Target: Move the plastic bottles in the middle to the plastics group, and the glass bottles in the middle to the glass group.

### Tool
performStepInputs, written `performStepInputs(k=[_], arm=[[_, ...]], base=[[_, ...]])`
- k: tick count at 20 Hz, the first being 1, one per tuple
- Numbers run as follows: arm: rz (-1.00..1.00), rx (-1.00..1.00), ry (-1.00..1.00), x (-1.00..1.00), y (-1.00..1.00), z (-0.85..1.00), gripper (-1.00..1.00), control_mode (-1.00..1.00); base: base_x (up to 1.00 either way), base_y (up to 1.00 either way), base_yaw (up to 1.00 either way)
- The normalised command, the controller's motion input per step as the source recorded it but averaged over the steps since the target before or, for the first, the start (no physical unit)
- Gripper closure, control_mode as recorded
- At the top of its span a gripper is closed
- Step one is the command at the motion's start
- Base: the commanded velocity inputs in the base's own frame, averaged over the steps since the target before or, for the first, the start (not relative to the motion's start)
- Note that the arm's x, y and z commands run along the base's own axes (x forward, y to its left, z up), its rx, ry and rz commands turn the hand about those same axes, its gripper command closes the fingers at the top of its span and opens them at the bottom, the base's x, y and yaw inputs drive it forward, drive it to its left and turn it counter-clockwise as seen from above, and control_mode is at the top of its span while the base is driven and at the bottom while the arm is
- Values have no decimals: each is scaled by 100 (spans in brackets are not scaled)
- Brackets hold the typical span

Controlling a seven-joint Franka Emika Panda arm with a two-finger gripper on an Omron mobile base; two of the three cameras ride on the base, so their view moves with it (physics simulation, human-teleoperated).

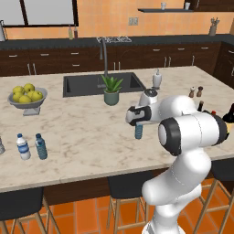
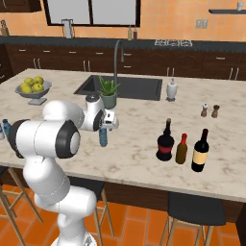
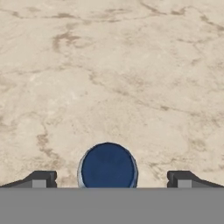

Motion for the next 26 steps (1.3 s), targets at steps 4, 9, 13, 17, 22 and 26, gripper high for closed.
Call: performStepInputs(k=[4, 9, 13, 17, 22, 26], arm=[[0, 0, 0, 0, 0, -4, -100, -100], [0, 0, -2, 0, 0, -24, -100, -100], [0, 0, -4, 0, 0, -22, -100, -100], [0, 0, -1, 0, 0, 0, -100, -100], [0, 0, 0, 0, 0, 0, 100, -100], [0, 0, 0, -1, 0, 0, 100, -100]], base=[[0, 0, 0], [0, 0, 0], [0, 0, 0], [0, 0, 0], [0, 0, 0], [0, 0, 0]])
